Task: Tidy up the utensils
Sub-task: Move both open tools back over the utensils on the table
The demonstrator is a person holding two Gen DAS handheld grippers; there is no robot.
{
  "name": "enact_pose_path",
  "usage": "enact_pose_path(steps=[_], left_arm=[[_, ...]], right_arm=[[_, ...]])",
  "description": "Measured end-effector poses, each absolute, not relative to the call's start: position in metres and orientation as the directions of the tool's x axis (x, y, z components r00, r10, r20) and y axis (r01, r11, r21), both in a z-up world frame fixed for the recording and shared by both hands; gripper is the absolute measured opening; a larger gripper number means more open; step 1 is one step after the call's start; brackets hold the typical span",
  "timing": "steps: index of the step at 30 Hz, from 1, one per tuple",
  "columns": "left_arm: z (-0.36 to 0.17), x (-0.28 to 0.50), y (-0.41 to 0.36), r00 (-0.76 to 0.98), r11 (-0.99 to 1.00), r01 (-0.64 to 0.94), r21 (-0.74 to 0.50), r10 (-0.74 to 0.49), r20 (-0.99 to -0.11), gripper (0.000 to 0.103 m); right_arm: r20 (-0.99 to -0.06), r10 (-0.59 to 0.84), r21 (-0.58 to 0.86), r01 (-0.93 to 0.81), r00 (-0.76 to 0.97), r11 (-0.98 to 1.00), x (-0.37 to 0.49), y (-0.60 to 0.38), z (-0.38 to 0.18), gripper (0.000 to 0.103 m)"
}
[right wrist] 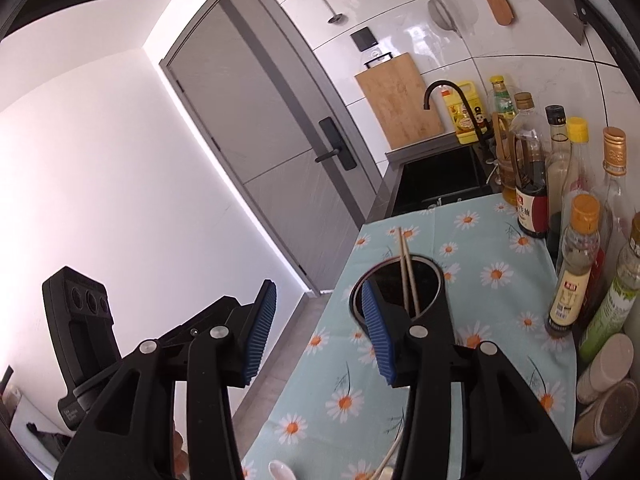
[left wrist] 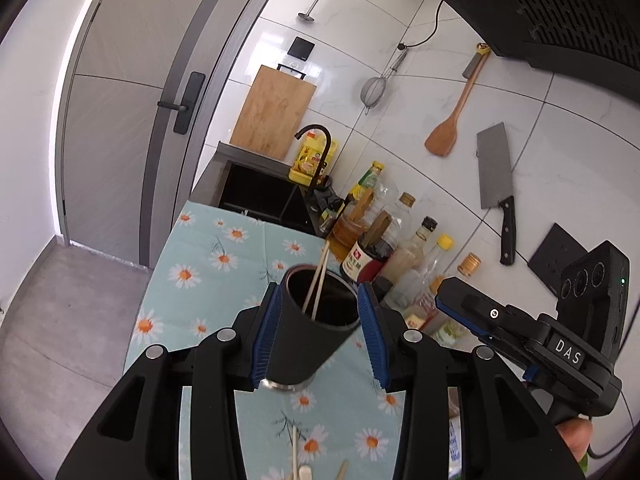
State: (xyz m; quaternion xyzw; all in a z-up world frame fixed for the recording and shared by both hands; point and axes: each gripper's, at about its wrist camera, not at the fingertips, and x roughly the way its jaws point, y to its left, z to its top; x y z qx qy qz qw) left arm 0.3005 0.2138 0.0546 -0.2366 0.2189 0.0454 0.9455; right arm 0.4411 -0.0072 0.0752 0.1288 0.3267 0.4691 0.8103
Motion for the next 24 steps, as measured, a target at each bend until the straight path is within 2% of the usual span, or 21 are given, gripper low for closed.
enact_pose_path(steps=[4,7,10,16,24], left_arm=[[0.045,0.272,0.213,0.880,0.859,-0.211,-0.466,-0.040,-0.473,0.038],[0.035,0.253,0.212,0.866,0.851,-0.209,-0.482,-0.067,-0.495,0.038],[0.022,0.236,0.212,0.851,0.844,-0.252,-0.473,-0.039,-0.524,0.038],[-0.009,0.218,0.219,0.809,0.819,-0.303,-0.488,-0.050,-0.585,0.038],[-0.044,0.193,0.228,0.769,0.786,-0.371,-0.495,-0.039,-0.638,0.038]], right_arm=[[-0.401,0.879,0.576,-0.675,0.258,0.461,0.420,-0.017,0.072,0.051],[-0.420,0.881,0.574,-0.689,0.216,0.443,0.403,-0.019,0.069,0.051],[-0.449,0.873,0.568,-0.694,0.190,0.443,0.388,-0.022,0.060,0.051],[-0.453,0.882,0.617,-0.670,0.126,0.413,0.373,-0.032,0.037,0.053],[-0.521,0.848,0.621,-0.638,0.098,0.456,0.363,-0.046,0.004,0.054]])
